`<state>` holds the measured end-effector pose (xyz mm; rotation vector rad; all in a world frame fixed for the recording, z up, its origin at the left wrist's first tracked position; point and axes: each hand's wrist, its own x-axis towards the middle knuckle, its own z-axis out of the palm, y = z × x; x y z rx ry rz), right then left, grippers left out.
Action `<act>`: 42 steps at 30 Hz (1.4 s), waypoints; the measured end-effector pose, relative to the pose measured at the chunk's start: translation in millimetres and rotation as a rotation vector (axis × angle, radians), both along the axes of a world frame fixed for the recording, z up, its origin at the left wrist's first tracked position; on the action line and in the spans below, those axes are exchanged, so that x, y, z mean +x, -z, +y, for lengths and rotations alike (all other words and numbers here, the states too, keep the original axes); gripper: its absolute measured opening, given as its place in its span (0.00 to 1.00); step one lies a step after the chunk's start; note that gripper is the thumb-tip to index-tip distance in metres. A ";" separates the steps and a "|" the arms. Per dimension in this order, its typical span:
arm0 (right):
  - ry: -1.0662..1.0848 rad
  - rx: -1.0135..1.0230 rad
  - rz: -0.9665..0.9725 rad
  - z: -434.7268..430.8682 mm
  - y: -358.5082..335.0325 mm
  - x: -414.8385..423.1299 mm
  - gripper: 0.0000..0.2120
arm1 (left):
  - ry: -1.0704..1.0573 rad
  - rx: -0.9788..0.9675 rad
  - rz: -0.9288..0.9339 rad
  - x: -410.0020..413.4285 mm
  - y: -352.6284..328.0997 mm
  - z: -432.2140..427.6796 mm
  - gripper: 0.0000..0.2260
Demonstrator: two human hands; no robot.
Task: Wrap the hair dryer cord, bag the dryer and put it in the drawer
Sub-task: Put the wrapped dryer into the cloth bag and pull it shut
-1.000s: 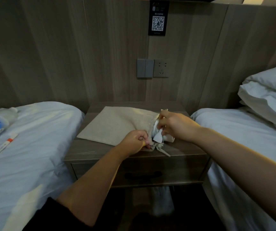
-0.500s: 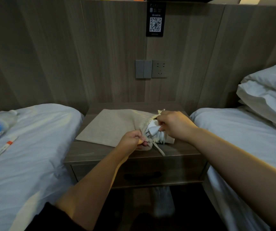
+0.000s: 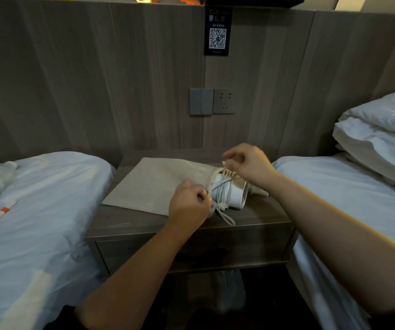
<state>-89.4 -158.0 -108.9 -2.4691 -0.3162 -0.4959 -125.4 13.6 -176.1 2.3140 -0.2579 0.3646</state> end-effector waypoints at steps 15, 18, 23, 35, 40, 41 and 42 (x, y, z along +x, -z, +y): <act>-0.080 0.180 0.757 -4.2 5.7 54.9 0.15 | -0.160 0.323 -0.062 8.6 9.1 -63.4 0.41; -0.066 0.289 0.806 -16.5 12.4 55.6 0.12 | -0.052 0.274 -0.191 14.5 12.8 -51.3 0.34; -0.103 0.104 0.715 -45.8 17.5 40.7 0.14 | 0.292 0.149 0.004 35.8 9.9 -3.0 0.33; 0.034 0.325 0.273 -59.6 75.7 -13.1 0.09 | 0.488 0.212 0.112 1.3 1.5 14.5 0.41; 0.140 0.400 0.098 -48.8 82.5 -26.2 0.08 | 0.463 0.571 -0.050 -7.8 1.7 2.7 0.51; 0.162 0.397 0.082 -47.3 82.2 -27.1 0.08 | 0.484 0.635 -0.063 -6.6 -2.4 1.6 0.52; 0.187 0.382 0.069 -46.5 82.2 -26.5 0.07 | 0.502 0.695 -0.071 -3.8 -5.7 1.9 0.52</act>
